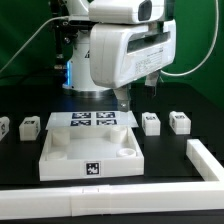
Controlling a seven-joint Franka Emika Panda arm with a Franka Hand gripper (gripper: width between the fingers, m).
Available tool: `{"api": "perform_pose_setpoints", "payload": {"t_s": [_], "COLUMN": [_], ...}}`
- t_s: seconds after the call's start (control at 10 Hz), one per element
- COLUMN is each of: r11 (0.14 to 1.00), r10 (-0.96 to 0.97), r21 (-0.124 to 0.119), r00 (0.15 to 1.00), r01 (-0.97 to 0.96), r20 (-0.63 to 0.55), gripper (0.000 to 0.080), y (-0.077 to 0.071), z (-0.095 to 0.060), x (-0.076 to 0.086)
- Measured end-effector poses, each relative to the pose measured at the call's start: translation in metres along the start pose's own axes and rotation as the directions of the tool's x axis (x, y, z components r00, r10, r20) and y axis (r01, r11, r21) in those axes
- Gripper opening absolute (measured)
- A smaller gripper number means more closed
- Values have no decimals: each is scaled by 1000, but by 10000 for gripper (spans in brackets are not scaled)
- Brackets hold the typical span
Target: Assemble one leg
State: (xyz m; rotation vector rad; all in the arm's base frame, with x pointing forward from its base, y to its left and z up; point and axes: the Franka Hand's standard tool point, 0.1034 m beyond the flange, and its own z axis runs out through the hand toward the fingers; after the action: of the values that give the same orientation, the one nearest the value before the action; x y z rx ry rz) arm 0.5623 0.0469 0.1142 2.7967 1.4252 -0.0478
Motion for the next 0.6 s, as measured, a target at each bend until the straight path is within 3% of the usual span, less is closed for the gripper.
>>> {"api": "perform_pose_setpoints", "payload": {"t_s": [0.6], "r11": [1000], "r10": [0], "r21": [0], "r00": [1000], "r01": [0], "r20": [0], "gripper": [650], "y": [0], "z": [0], "x": [0]}}
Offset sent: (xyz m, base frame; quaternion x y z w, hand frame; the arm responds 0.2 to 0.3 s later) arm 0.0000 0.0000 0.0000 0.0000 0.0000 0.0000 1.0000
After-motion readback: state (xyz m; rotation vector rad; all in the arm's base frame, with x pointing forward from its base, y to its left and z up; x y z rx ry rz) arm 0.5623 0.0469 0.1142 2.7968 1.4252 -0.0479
